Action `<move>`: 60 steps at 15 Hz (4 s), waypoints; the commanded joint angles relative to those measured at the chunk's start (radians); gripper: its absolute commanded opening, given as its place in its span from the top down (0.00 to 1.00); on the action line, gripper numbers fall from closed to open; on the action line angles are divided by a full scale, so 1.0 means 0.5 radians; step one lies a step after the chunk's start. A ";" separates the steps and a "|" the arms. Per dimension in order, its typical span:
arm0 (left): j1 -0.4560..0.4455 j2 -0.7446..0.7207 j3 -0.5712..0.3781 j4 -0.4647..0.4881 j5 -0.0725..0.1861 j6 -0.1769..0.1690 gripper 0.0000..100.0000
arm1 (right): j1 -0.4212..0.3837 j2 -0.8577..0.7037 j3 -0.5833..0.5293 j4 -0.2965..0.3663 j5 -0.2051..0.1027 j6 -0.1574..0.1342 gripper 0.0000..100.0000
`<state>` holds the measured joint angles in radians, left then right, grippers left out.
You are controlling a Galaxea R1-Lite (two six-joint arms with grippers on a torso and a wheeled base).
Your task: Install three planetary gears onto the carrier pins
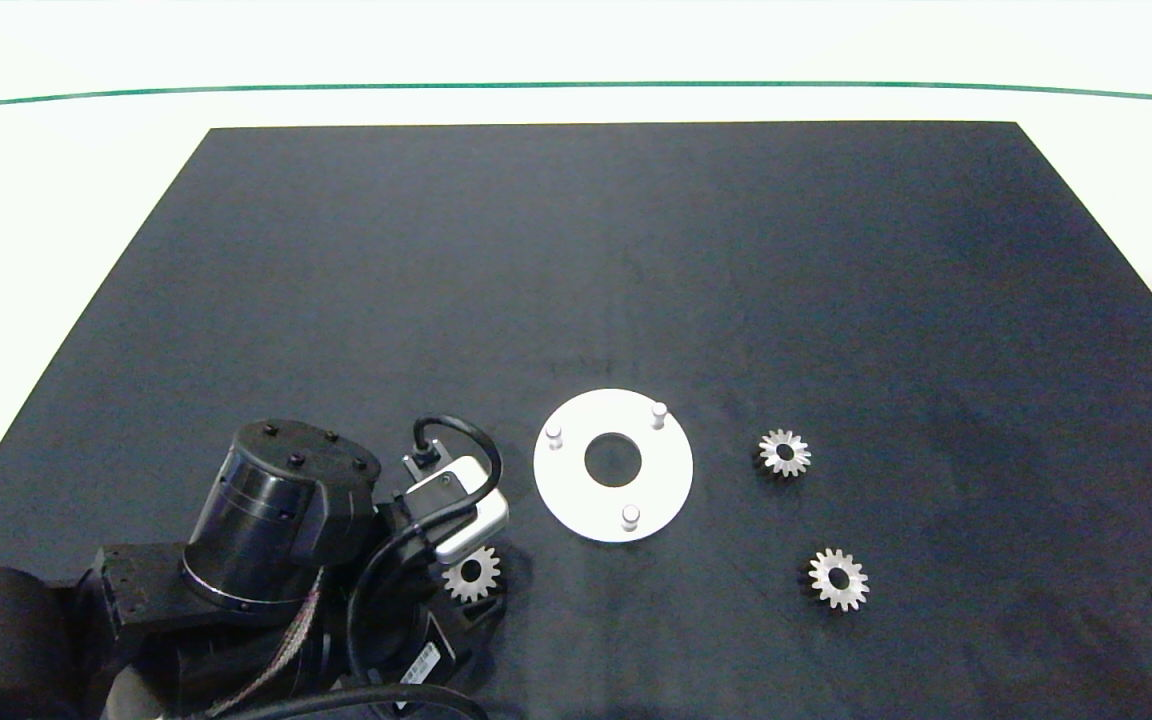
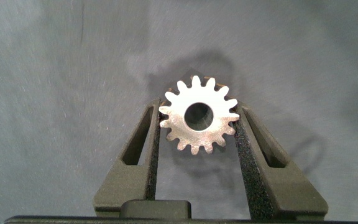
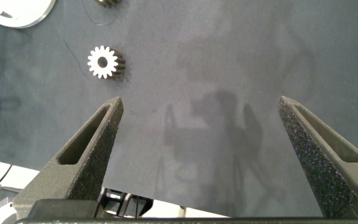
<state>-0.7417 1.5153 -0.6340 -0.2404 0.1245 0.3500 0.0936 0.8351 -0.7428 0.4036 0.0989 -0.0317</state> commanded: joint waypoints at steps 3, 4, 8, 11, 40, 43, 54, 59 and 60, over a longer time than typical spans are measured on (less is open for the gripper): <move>-0.097 -0.039 -0.116 0.008 0.104 0.055 0.75 | 0.000 -0.032 0.001 0.012 0.002 -0.001 0.00; -0.127 -0.030 -0.183 0.042 0.107 0.058 0.75 | 0.000 -0.041 0.007 0.012 0.005 -0.001 0.00; -0.186 0.050 -0.462 0.303 0.144 0.058 0.75 | -0.006 -0.118 0.050 0.012 0.011 0.002 0.00; -0.250 0.114 -0.490 0.300 0.184 0.052 0.75 | -0.009 -0.142 0.047 0.012 0.011 0.002 0.00; -0.452 0.602 -1.229 0.696 0.401 0.055 0.75 | -0.009 -0.336 0.071 0.033 0.011 0.103 0.00; -0.456 0.596 -1.214 0.699 0.401 0.052 0.75 | -0.006 -0.336 0.071 0.033 0.011 0.103 0.00; -0.456 0.648 -1.229 0.693 0.401 0.046 0.75 | -0.003 -0.336 0.077 0.033 0.014 0.122 0.00; -0.452 0.663 -1.235 0.668 0.401 0.052 0.75 | 0.000 -0.336 0.083 0.033 0.014 0.128 0.00; -0.449 0.663 -1.235 0.668 0.401 0.052 0.75 | 0.000 -0.336 0.083 0.033 0.014 0.128 0.00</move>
<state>-0.9674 1.8430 -1.2517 0.0928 0.3223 0.3732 0.0932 0.6657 -0.6998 0.4181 0.1047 0.0317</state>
